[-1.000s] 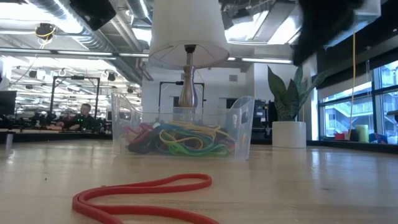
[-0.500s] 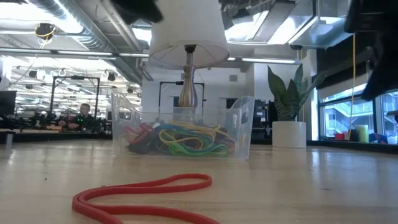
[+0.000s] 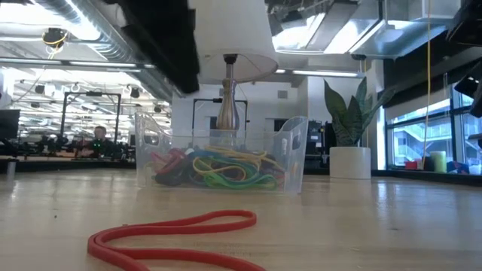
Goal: Pick and place rubber bands into bin
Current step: Put the red rubber band into the transparent bin
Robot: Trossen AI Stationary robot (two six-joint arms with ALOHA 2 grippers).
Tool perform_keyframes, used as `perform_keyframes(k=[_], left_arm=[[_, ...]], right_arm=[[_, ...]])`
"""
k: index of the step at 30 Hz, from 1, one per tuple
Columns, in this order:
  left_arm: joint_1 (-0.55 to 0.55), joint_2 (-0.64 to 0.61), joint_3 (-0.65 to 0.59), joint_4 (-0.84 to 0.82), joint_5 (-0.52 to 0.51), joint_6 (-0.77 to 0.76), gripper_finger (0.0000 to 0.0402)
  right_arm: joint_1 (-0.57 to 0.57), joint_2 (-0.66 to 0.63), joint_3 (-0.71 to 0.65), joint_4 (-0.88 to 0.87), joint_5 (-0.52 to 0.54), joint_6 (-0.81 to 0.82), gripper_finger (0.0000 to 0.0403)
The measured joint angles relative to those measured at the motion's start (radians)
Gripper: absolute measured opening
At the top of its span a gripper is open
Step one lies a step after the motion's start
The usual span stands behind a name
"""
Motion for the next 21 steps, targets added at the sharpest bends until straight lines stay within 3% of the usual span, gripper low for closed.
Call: perform_keyframes(k=[7,16,21], left_arm=[[-0.052,0.123,0.004,0.035,0.054,-0.239,0.0127],[-0.066,0.218,0.009,0.115,0.048,-0.324,0.0124],[-0.065,0.253,0.012,0.092,0.054,-0.387,0.0073]], right_arm=[[0.004,-0.08,-0.041,0.017,-0.019,-0.063,0.002],[0.004,-0.095,-0.046,0.015,-0.02,-0.089,0.0021],[0.006,-0.096,-0.046,0.033,-0.02,-0.09,0.0021]])
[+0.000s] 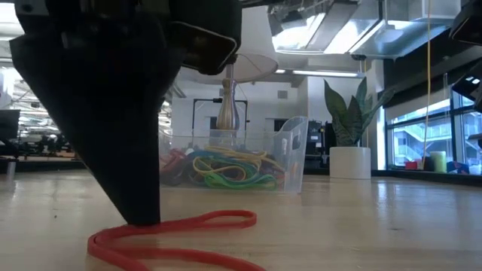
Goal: Pick and place rubber bands into bin
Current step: Put the red rubber band into the transparent bin
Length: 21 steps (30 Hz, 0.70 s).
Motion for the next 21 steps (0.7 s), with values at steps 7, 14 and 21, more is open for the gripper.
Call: perform_keyframes(k=[7,14,21], left_arm=[[-0.001,-0.001,0.001,-0.054,-0.005,-0.038,0.0002],[-0.008,-0.06,-0.012,-0.112,-0.048,-0.037,0.0002],[-0.008,-0.113,-0.012,-0.171,-0.063,-0.066,0.0001]], right_arm=[[0.0,-0.002,0.0,0.007,0.0,-0.002,0.0021],[0.0,-0.002,0.0,0.007,0.0,-0.002,0.0021],[0.0,-0.001,0.0,0.014,0.0,-0.021,0.0021]])
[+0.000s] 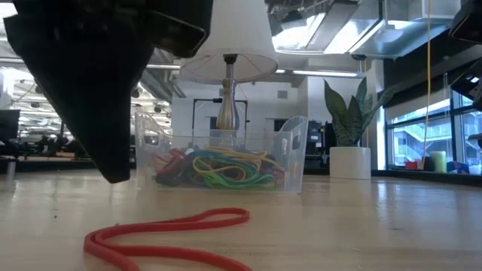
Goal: Pick and place rubber bands into bin
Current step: Put the red rubber band into the transparent bin
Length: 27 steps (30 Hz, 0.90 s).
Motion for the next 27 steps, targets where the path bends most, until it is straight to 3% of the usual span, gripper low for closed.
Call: perform_keyframes(k=[11,27], left_arm=[[0.0,0.0,0.002,0.157,0.039,0.196,0.0001],[0.009,0.0,0.004,0.162,0.116,0.386,0.001]], right_arm=[[0.0,0.0,0.0,0.013,0.0,-0.007,0.0021],[0.0,0.0,0.0,0.011,0.004,0.028,0.0021]])
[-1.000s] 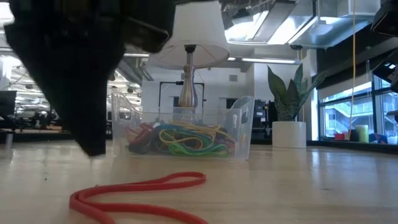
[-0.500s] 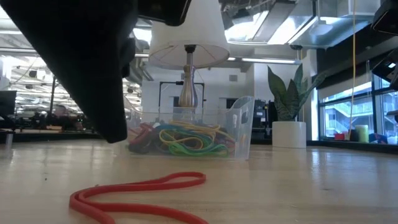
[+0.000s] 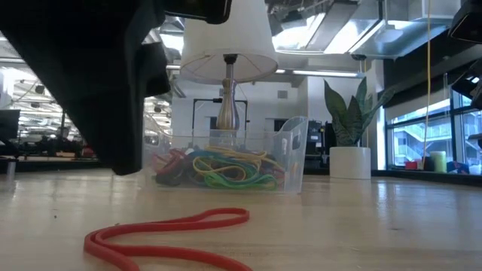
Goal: Pick and place rubber bands into bin
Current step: Put the red rubber band into the transparent bin
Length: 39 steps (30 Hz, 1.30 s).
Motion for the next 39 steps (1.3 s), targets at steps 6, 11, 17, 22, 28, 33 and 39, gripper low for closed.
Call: perform_keyframes(k=[6,11,17,22,28,33,39], left_arm=[[0.014,0.0,0.0,-0.001,0.003,0.007,0.0075],[0.012,0.006,0.002,0.003,-0.05,0.138,0.0133],[0.011,0.064,0.002,0.072,-0.077,0.318,0.0172],[0.01,0.111,0.008,0.131,-0.097,0.376,0.0174],[0.011,0.155,0.017,0.079,-0.089,0.278,0.0098],[0.004,0.149,0.013,0.07,-0.156,0.222,0.0011],[0.009,0.07,-0.007,0.023,-0.214,0.197,0.0002]], right_arm=[[0.0,0.0,0.0,-0.002,0.044,-0.001,0.0021],[0.0,0.0,0.0,-0.002,0.06,-0.001,0.0021],[-0.001,0.0,0.0,-0.002,0.06,0.003,0.0021],[-0.001,0.001,0.0,-0.004,0.06,0.025,0.0021],[-0.001,0.001,0.0,0.001,0.06,0.028,0.0021],[-0.001,0.0,0.0,0.001,0.06,0.025,0.0021],[-0.001,0.0,0.0,-0.004,0.059,0.002,0.0021]])
